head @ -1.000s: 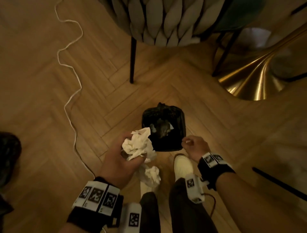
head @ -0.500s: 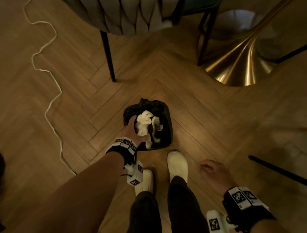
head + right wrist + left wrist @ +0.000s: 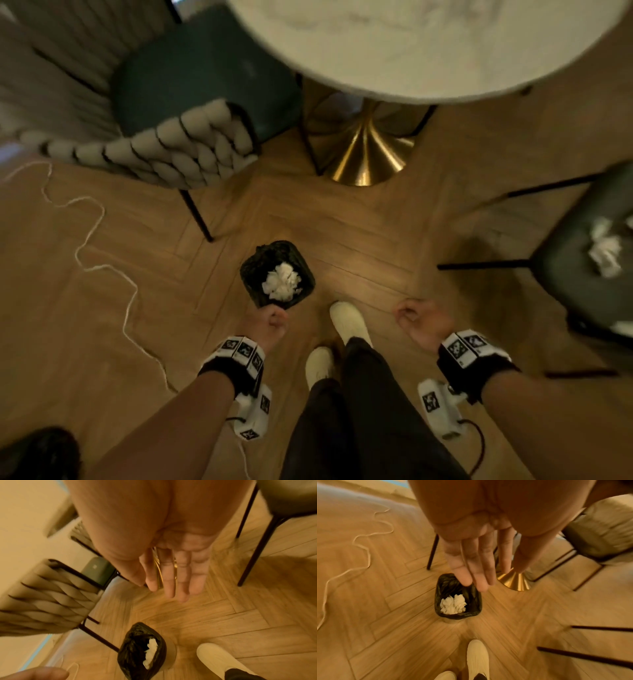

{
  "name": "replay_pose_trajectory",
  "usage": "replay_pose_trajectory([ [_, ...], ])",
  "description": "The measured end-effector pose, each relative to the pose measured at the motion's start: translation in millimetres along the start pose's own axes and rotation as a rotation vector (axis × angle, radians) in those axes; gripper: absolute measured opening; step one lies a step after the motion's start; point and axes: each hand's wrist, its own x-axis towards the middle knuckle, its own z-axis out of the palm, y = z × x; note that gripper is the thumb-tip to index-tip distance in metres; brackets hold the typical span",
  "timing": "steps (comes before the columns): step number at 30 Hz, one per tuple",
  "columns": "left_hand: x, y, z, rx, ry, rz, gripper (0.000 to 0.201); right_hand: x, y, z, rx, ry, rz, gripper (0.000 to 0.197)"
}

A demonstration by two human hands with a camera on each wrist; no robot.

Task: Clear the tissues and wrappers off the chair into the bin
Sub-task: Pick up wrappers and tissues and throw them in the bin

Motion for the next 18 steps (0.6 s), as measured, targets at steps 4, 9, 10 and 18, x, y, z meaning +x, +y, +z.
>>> replay_pose_trajectory([
  [4,-57.1,63.2,-1.1,0.074,-0.006,0.112,0.019,-89.3,28.8,-48.8,0.027,0.077,0.049,0.009],
  [9,-94.7,148.3,14.5,0.251,-0.083,0.220,0.013,-187.2,114.9,-109.3,0.178,0.334,0.276,0.013],
  [10,-96.8,167.0,21.1,0.287,-0.108,0.244,0.012,-203.2,132.9,-119.4,0.210,0.367,0.298,0.009],
  [18,-77.7,322.3,120.2,0.526,-0.196,0.436,0.020,-260.1,283.7,-189.2,0.420,0.435,0.426,0.011],
])
